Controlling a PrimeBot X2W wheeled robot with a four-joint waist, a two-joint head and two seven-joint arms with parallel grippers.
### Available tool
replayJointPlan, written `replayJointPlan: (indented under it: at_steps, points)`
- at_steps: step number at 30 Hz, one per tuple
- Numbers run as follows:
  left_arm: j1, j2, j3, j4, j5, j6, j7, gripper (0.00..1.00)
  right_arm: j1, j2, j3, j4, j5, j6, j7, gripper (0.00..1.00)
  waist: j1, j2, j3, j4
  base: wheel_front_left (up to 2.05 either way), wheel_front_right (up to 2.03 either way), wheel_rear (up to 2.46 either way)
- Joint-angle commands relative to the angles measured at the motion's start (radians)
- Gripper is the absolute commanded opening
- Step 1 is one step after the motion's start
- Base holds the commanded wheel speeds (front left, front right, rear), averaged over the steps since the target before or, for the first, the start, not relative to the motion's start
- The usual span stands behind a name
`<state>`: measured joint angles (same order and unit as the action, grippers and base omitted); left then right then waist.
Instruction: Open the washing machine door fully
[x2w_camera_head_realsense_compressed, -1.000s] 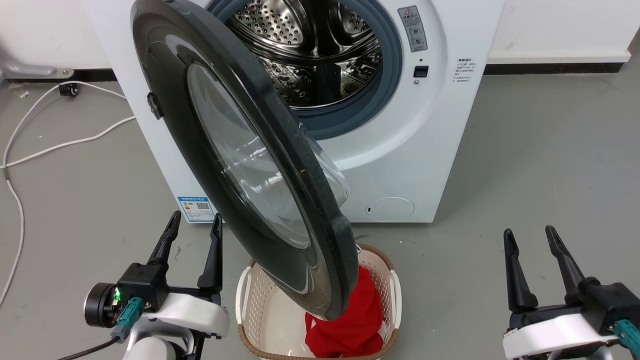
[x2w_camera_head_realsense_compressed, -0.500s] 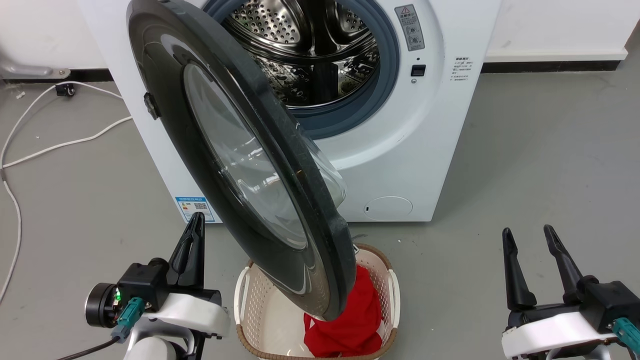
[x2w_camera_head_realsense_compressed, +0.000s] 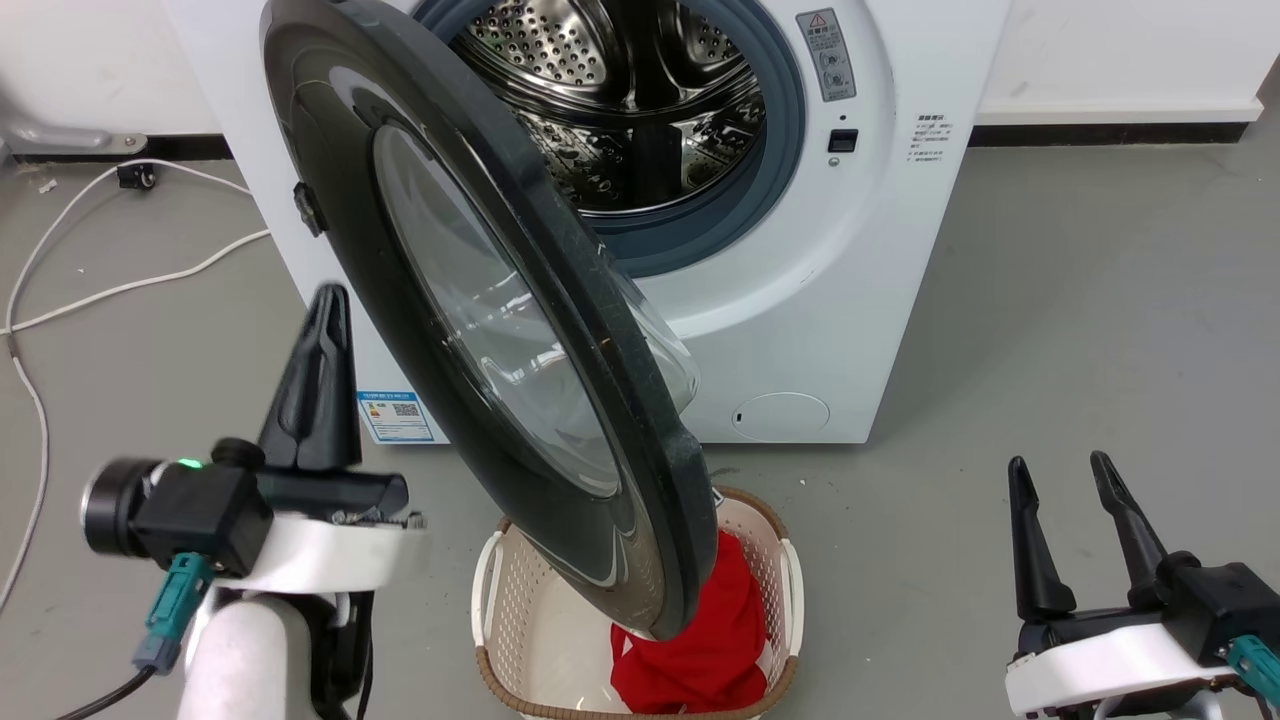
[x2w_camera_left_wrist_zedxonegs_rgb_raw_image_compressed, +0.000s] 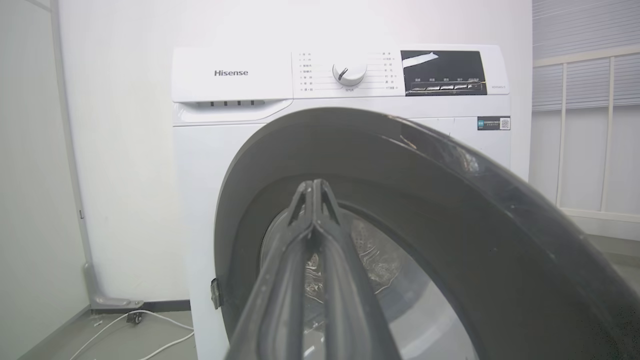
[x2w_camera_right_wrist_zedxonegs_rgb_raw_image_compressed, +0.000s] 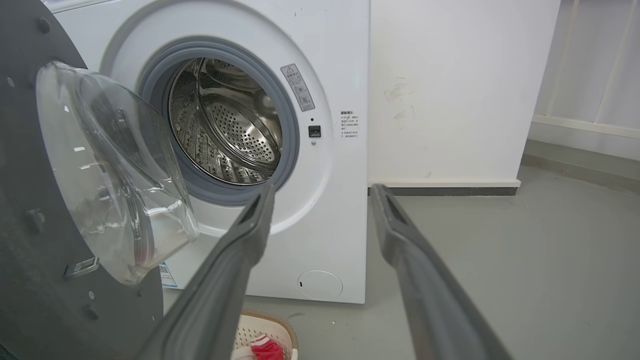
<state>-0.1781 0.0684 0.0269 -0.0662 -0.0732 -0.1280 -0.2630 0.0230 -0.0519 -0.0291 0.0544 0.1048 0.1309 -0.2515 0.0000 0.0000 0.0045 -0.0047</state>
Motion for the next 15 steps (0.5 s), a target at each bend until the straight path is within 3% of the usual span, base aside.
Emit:
replayJointPlan:
  at_steps: [1, 10, 15]
  points:
    - [-0.021, 0.001, -0.007, -0.049, 0.012, 0.002, -0.002, 0.00, -0.016, 0.003, -0.003, 0.002, 0.002, 0.000, -0.004, 1.00, 0.0000, 0.0000, 0.000, 0.002, 0.00, 0.00, 0.00]
    - [-0.123, -0.002, -0.066, -0.252, 0.034, 0.001, -0.002, 0.00, -0.018, 0.003, -0.012, 0.008, 0.005, 0.000, -0.005, 1.00, 0.0000, 0.0000, -0.002, 0.004, 0.00, 0.00, 0.00]
    - [-0.209, -0.006, -0.187, -0.324, 0.015, -0.001, -0.002, 0.00, -0.022, 0.003, -0.013, 0.008, 0.006, 0.000, -0.004, 1.00, 0.0000, 0.0000, 0.001, -0.006, 0.00, 0.00, 0.00]
